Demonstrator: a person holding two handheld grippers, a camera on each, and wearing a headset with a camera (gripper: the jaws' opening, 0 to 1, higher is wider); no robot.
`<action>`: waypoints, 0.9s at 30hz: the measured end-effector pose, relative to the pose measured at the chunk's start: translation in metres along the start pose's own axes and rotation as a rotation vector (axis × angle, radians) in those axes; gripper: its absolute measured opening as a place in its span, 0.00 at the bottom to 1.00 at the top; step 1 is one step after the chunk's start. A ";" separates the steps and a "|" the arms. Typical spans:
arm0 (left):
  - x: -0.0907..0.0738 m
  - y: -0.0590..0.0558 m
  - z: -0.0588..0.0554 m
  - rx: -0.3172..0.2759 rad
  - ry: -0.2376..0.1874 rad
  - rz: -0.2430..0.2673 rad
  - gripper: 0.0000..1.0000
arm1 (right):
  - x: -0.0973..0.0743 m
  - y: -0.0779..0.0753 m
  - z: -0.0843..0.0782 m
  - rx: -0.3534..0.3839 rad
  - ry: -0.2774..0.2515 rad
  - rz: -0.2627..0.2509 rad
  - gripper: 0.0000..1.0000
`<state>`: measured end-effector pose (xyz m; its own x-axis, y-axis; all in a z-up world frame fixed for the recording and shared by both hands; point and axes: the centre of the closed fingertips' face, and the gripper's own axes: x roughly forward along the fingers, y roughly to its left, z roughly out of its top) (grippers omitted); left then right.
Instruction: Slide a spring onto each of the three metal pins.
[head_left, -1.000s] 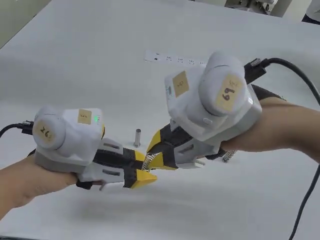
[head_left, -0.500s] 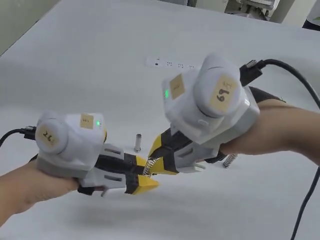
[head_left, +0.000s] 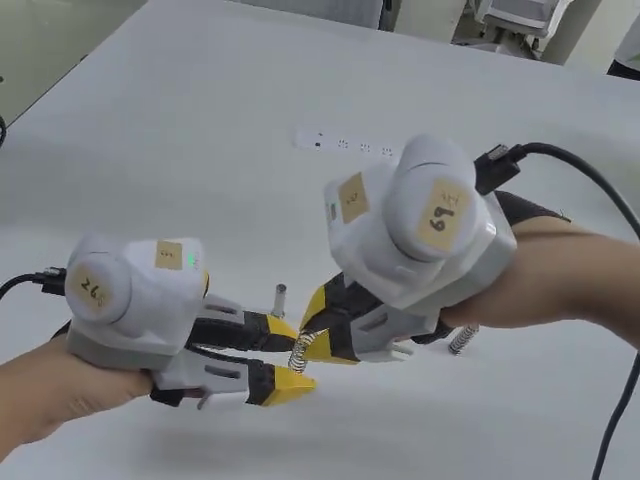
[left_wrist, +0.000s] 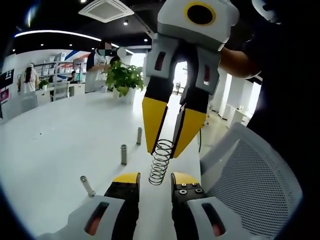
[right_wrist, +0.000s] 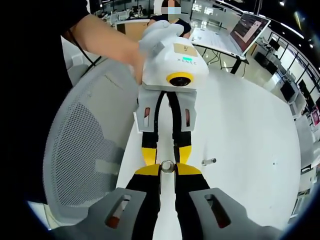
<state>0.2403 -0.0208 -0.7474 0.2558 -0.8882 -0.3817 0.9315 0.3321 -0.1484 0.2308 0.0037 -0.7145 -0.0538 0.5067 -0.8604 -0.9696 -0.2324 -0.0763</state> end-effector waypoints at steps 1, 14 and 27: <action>-0.001 0.000 -0.001 -0.001 0.003 -0.001 0.16 | 0.000 0.000 0.000 0.002 -0.002 0.000 0.07; -0.008 0.007 -0.006 -0.008 0.020 0.045 0.33 | 0.000 -0.001 -0.004 0.006 0.004 -0.010 0.07; -0.023 0.023 -0.015 -0.001 0.032 0.140 0.60 | -0.001 -0.005 -0.005 -0.002 0.004 -0.030 0.07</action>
<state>0.2521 0.0122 -0.7559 0.3752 -0.8224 -0.4275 0.8869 0.4526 -0.0923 0.2366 -0.0002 -0.7163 -0.0241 0.5100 -0.8598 -0.9703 -0.2189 -0.1027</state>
